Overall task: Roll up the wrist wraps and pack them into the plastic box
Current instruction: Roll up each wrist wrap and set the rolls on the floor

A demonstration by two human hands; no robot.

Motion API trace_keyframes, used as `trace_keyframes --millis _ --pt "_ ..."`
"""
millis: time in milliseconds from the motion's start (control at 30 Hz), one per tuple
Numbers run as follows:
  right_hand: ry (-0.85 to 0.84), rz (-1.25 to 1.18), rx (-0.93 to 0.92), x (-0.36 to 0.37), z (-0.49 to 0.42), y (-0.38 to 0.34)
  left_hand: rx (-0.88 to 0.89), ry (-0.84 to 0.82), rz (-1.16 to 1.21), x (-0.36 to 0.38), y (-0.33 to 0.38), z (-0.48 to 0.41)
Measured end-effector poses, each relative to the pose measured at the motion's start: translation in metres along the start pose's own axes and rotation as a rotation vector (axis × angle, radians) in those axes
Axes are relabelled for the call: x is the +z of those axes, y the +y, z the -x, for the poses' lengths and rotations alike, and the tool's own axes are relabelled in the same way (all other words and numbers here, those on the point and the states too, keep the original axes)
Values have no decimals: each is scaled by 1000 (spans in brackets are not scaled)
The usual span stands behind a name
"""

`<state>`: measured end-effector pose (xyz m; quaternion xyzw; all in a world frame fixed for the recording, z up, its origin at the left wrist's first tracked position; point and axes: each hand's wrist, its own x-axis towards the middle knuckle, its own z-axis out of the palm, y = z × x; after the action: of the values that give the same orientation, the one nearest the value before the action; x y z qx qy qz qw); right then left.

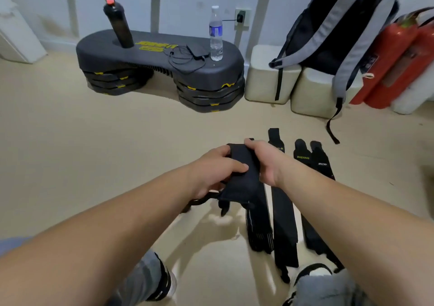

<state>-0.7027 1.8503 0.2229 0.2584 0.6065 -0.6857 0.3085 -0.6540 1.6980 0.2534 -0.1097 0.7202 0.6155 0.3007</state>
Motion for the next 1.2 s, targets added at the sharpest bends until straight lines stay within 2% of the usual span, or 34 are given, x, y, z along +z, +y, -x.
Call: trace_keyframes --millis 133,300,467,600,667,700,800,867,900,1033,1133,1200 --pt "-133 12 -143 14 61 -37 125 41 10 -6 29 45" --pt "-228 307 -293 22 108 -50 198 200 52 -15 45 70" --pt "-156 423 -383 13 109 -25 147 237 283 -16 50 62" --pt "-77 420 -419 10 90 -27 153 224 321 -14 60 50" --pt "-66 394 -422 9 82 -36 177 227 224 -20 68 44" --pt "-70 380 -425 8 79 -41 203 258 71 -26 70 41" --pt "-91 350 -427 2 65 -55 362 433 -636 -47 71 25" --pt "-109 308 -396 1 58 -64 424 454 -846 -53 68 24" --pt "-121 276 -375 2 55 -67 460 419 -893 -55 65 21" --pt "-120 224 -280 6 51 -76 803 228 -835 -47 54 16" --pt "-152 235 -142 8 49 -82 821 275 -803 -44 53 12" --pt "-157 205 -94 7 52 -85 801 320 -675 -42 55 13"
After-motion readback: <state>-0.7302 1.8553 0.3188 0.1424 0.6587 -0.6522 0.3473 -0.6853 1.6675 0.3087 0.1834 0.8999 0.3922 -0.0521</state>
